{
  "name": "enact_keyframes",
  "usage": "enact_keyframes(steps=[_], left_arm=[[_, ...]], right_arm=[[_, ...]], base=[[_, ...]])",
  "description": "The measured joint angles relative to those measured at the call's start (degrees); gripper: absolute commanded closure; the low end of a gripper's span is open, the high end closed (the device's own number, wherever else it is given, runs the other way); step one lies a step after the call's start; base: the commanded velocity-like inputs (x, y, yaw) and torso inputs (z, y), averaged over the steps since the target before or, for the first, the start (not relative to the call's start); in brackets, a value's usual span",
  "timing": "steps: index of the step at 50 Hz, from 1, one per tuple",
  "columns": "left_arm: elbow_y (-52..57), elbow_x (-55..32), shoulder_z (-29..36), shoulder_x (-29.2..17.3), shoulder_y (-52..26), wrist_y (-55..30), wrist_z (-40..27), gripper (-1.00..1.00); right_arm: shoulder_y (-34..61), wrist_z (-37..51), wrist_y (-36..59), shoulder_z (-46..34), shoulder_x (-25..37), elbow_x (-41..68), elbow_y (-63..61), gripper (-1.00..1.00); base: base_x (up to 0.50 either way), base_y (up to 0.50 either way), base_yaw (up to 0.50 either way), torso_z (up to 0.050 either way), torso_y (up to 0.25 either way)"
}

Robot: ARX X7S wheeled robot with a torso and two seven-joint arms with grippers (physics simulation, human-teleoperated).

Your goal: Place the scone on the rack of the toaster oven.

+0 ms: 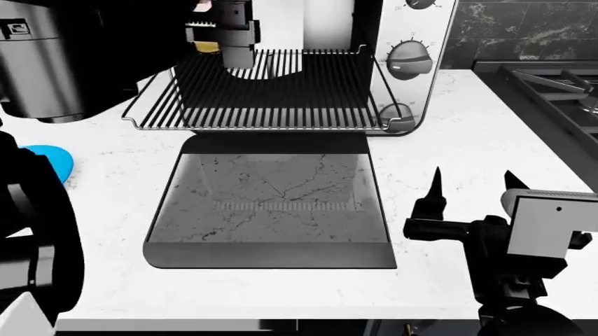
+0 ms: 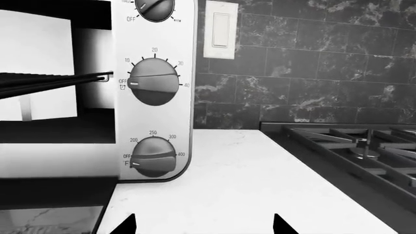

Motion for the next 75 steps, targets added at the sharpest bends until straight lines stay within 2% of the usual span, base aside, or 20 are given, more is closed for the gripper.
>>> enact_keyframes(steps=[38, 39, 65, 75], left_arm=[[-0.9, -3.3, 6.2, 1.2, 4.9, 4.3, -2.9, 1.00], [-1.0, -3.4, 6.3, 1.2, 4.9, 4.4, -3.0, -1.00], [-1.1, -7.6, 5.8, 0.4, 3.8, 7.9, -5.1, -1.00], [4.5, -5.8, 3.5, -0.8, 5.3, 11.6, -1.1, -1.00]], right_arm=[[-0.5, 0.5, -1.3, 0.0, 0.3, 1.2, 0.5, -1.00], [-0.5, 0.5, -1.4, 0.0, 0.3, 1.2, 0.5, -1.00], [-1.4, 0.9, -2.4, 0.1, 0.6, 1.8, 0.7, -1.00], [-1.5, 1.2, -2.4, 0.3, 0.9, 2.0, 0.3, -1.00]], base=[[0.00, 0.00, 0.00, 0.000, 0.000], [0.00, 0.00, 0.00, 0.000, 0.000], [0.00, 0.00, 0.00, 0.000, 0.000], [0.00, 0.00, 0.00, 0.000, 0.000]])
